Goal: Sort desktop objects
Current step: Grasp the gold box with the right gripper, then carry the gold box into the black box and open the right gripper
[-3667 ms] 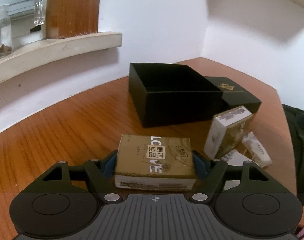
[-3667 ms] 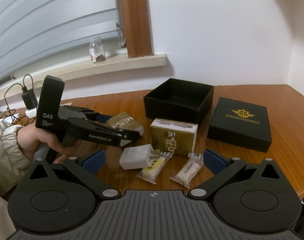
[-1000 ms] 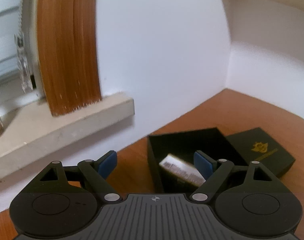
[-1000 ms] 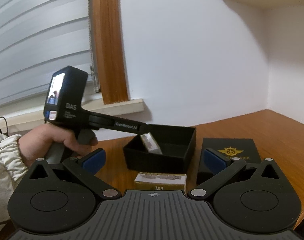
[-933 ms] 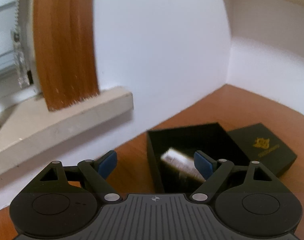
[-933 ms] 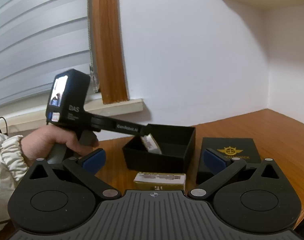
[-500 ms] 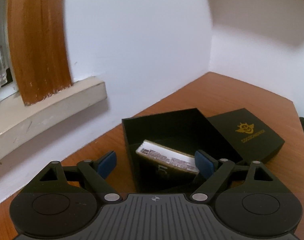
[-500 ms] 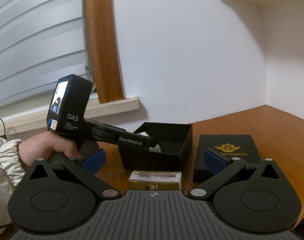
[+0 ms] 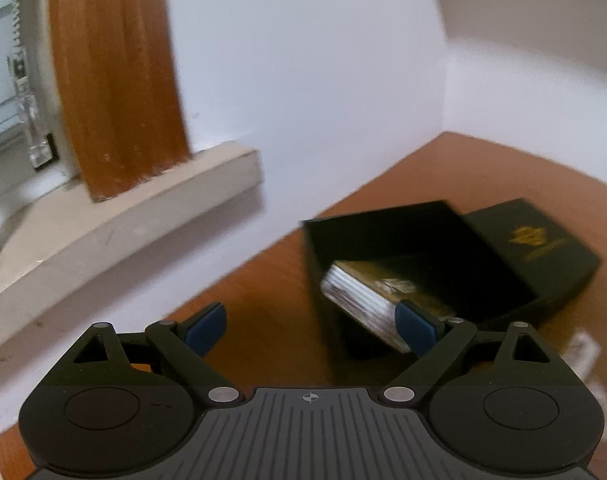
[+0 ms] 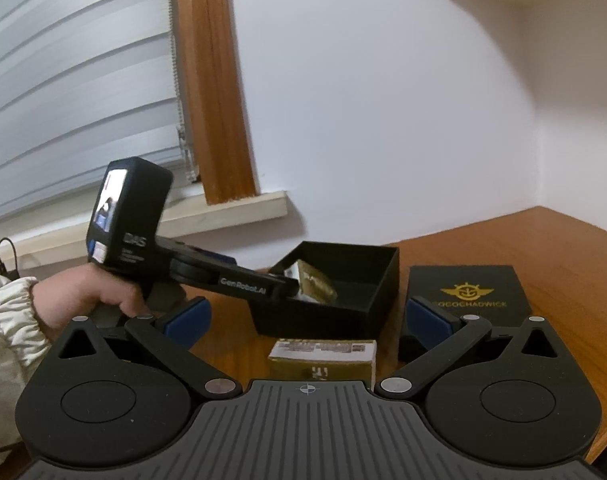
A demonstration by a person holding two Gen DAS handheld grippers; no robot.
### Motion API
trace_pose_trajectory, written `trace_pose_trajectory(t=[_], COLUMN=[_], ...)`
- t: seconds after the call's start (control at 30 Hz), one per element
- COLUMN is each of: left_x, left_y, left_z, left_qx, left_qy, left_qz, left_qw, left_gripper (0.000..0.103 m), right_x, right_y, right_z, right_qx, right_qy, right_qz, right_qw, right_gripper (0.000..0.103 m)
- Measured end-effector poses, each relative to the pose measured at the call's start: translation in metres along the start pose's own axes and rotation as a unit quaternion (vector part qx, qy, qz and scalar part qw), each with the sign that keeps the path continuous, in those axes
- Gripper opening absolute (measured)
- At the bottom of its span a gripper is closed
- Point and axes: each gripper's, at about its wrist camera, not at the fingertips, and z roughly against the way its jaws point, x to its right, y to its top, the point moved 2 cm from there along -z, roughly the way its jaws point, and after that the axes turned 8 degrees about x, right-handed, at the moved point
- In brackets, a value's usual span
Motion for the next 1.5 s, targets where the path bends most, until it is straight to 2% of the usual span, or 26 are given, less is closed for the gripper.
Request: trace_pose_trajectory(t=[0.1,0.2,0.47,0.6,0.8,1.0,1.1,1.23,1.5], left_x=[-0.007,-0.007,-0.008,-0.013,-0.022,-0.033,-0.038,-0.044,-0.051], left_y=[-0.001,0.000,-0.003,-0.011,-0.038,-0.061,-0.065,-0.065,-0.067], left_z=[-0.008,-0.007,0.031,0.050,0.058,0.052,0.048,0.052,0.046], left_qx=[-0.011,-0.010,0.012,0.024,0.024,0.019,0.012,0.025,0.005], left_qy=[-0.003,0.003,-0.024,-0.038,-0.058,-0.068,-0.068,-0.071,-0.066], left_qz=[0.021,0.021,0.028,0.047,0.058,0.068,0.085,0.104,0.125], left_qw=[0.9997,0.9997,0.9992,0.9979,0.9963,0.9952,0.9940,0.9917,0.9899], left_gripper=[0.093,0.093,0.096,0.097,0.097,0.097,0.097,0.097,0.097], right_x=[0.000,0.003,0.003,-0.003,-0.010,-0.023,-0.026,-0.028,-0.027], right_y=[-0.001,0.000,-0.001,-0.007,-0.024,-0.037,-0.040,-0.043,-0.047], right_z=[0.002,0.003,-0.001,-0.005,-0.017,-0.029,-0.035,-0.041,-0.051], right_qx=[0.000,0.000,-0.002,-0.010,-0.027,-0.036,-0.035,-0.033,-0.027], right_qy=[-0.002,-0.005,-0.007,-0.011,-0.038,-0.065,-0.079,-0.101,-0.138], right_qz=[0.000,-0.005,-0.006,0.002,0.010,0.020,0.022,0.031,0.063], right_qw=[1.000,1.000,1.000,1.000,0.999,0.997,0.996,0.994,0.988], right_gripper=[0.103,0.103,0.103,0.103,0.101,0.092,0.089,0.085,0.085])
